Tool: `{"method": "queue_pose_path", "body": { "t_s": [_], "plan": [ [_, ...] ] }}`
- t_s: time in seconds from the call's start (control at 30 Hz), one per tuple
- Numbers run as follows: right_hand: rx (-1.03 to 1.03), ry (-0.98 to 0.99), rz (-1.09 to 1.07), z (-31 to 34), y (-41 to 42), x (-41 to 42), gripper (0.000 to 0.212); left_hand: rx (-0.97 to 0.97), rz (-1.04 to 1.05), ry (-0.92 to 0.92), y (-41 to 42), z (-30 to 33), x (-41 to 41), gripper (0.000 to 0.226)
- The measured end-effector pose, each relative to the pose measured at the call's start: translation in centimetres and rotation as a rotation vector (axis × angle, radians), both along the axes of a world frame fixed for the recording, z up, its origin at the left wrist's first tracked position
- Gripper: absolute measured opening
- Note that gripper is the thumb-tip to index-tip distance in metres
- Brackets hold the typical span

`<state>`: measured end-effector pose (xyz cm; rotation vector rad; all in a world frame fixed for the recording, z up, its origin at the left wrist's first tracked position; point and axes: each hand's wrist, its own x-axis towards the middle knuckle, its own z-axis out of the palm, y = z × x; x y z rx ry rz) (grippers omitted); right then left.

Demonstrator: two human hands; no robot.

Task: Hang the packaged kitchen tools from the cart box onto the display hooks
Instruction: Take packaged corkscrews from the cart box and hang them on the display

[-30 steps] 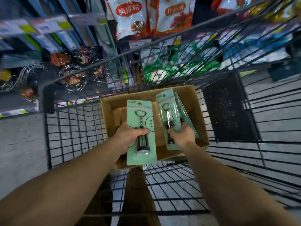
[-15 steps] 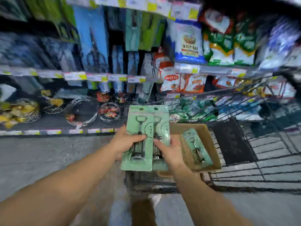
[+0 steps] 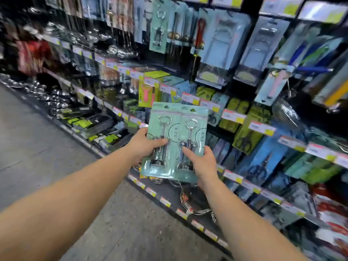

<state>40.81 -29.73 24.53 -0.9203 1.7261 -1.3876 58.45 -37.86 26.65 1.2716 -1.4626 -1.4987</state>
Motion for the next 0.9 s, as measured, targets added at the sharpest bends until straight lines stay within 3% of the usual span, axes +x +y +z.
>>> {"method": "queue_pose_path", "body": {
  "t_s": [0.17, 0.47, 0.63, 0.87, 0.9],
  "plan": [
    [-0.115, 0.002, 0.141, 3.1, -9.4, 4.8, 0.098, -0.116, 0.136, -0.010, -7.0, 3.2, 5.5, 0.030],
    [-0.245, 0.039, 0.239, 8.7, -28.9, 6.9, 0.096, -0.219, 0.315, 0.034, -24.8, 8.7, 8.1, 0.070],
    [-0.325, 0.031, 0.217, 12.0, -38.5, 6.7, 0.104, -0.283, 0.333, 0.064, -33.3, 12.0, 7.3, 0.054],
    [-0.386, 0.047, 0.124, 14.7, -47.6, 6.8, 0.102, -0.289, 0.292, 0.111, -42.9, 14.0, 6.4, 0.088],
    [-0.398, 0.065, 0.110, 15.1, -48.7, 6.9, 0.101, -0.309, 0.276, 0.128, -44.3, 14.0, 6.3, 0.084]
  ]
}}
